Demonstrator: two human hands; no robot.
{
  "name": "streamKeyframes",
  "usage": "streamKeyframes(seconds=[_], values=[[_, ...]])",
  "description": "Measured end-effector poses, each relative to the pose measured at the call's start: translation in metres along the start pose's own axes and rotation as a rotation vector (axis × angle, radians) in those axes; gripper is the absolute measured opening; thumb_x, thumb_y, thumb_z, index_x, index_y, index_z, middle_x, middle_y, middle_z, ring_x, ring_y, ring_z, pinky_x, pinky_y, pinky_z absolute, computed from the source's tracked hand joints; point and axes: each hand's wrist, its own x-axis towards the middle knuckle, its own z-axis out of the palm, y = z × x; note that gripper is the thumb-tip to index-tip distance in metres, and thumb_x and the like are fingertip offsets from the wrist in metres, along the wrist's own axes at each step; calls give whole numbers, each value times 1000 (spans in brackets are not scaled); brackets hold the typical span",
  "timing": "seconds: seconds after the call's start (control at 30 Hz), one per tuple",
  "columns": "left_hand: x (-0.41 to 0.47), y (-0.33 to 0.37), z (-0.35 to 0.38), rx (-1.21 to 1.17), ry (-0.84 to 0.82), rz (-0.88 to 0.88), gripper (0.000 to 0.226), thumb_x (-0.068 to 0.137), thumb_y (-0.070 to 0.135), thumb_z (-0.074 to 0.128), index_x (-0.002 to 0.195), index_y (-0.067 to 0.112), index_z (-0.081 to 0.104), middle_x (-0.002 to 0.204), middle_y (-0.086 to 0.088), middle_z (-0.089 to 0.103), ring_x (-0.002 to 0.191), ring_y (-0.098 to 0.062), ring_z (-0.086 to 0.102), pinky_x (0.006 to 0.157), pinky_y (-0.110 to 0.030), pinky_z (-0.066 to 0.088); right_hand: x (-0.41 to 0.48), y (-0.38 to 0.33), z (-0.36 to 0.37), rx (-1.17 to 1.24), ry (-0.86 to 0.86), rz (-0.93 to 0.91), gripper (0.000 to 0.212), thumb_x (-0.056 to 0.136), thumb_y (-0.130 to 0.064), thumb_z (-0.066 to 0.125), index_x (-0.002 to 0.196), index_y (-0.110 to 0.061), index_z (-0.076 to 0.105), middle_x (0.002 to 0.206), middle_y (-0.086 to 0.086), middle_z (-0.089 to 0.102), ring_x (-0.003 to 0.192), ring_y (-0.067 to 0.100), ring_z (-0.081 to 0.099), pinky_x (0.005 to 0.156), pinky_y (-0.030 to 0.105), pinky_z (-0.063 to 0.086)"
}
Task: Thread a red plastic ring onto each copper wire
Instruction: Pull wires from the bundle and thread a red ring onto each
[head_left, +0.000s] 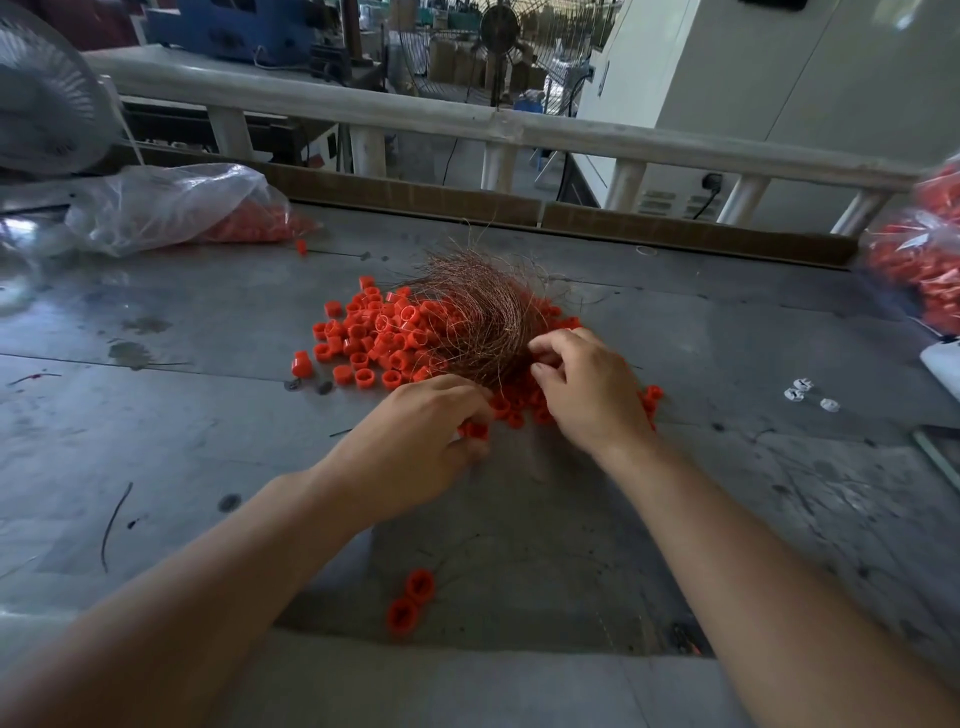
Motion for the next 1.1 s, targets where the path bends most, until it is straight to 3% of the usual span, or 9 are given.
streamKeyframes(seconds=[0.13,0.23,0.33,0.4,0.53,0.63,0.7,0.87,1.1], values=[[-2,-2,1,-14,4,8,21,82,17,66,102,11,67,128,2,55,106,-8,52,82,4,20,-3,-11,-13,-17,117,-99,7,78,-13,69,83,-9,71,81,0,53,81,20,55,66,18,31],[-3,-6,1,-25,11,3,21,81,13,68,102,12,67,129,3,55,97,3,45,79,10,20,-6,-19,-36,-103,252,-302,4,72,-10,71,72,-6,69,80,7,59,81,25,55,74,28,37],[-4,-7,1,-35,16,5,21,80,10,68,101,14,67,131,6,53,95,7,40,77,12,21,-15,-20,-56,25,223,-355,7,77,-11,63,73,-6,66,77,-1,63,75,18,59,87,34,42],[-7,-5,-2,-38,20,20,21,78,9,69,98,16,68,134,10,49,92,8,40,76,9,26,-22,-20,-64,155,165,-315,7,79,-12,61,76,-8,66,72,-8,60,67,9,57,74,28,48],[-16,3,-19,-75,150,29,16,75,15,73,89,20,70,130,17,41,69,8,54,65,-5,43,-28,-25,-67,277,118,-243,7,82,-11,62,76,-14,65,67,-21,54,58,-2,50,59,9,36],[-22,12,-29,-315,332,-83,31,71,9,74,82,36,66,100,23,65,66,-2,64,62,-14,53,-31,-35,-67,404,90,-227,15,81,-14,61,72,-25,60,61,-17,54,53,-1,49,53,8,36],[-22,21,-31,-571,347,-186,33,63,11,77,76,41,68,74,12,71,57,-7,65,56,-20,54,-35,-42,-66,477,59,-207,14,80,-18,60,71,-29,59,59,-14,56,51,1,49,51,9,37],[-20,32,-25,-968,290,-190,27,47,20,74,74,24,70,74,2,71,64,-10,66,59,-18,53,-43,-56,-63,524,23,-233,10,77,-23,64,69,-24,60,58,-9,57,53,8,51,49,14,40],[-22,32,-30,-1006,326,-161,30,45,26,74,74,26,73,73,3,70,67,-8,66,62,-16,53,-46,-59,-58,521,-22,-250,10,80,-21,62,70,-19,60,57,-13,52,52,5,47,49,9,35]])
